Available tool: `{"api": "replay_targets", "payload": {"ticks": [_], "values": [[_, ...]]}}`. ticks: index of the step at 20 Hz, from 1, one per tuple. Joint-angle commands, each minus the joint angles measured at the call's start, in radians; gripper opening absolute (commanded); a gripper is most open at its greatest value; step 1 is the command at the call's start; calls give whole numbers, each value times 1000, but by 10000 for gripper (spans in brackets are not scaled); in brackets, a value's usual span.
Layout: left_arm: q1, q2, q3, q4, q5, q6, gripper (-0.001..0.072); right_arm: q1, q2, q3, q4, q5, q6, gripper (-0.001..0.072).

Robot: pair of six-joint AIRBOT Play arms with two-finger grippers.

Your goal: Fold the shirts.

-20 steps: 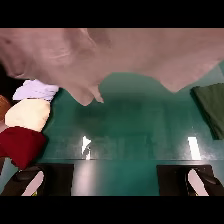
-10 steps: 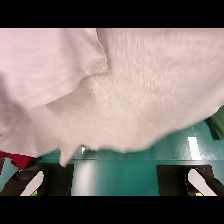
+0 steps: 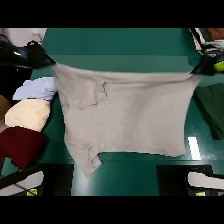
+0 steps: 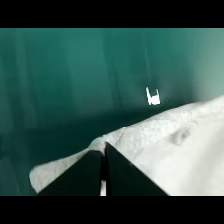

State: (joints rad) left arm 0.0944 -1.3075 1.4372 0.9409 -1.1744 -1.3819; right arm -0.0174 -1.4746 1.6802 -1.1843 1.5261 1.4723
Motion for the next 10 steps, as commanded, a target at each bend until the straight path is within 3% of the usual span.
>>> {"api": "replay_targets", "payload": {"ticks": [1,3,6,8,10], "values": [[1,-212,-35,-44,171,56,22,15,-211,14,-9,-112,2,14],[1,-295,15,-59,284,65,22,13,-312,122,29,-167,2,14],[1,-340,88,-58,327,66,22,14,-402,274,37,-160,2,13],[1,-337,124,-48,259,66,21,14,-404,308,28,-142,1,13],[1,-335,155,12,78,54,21,14,-377,292,-6,-92,-8,13]]}}
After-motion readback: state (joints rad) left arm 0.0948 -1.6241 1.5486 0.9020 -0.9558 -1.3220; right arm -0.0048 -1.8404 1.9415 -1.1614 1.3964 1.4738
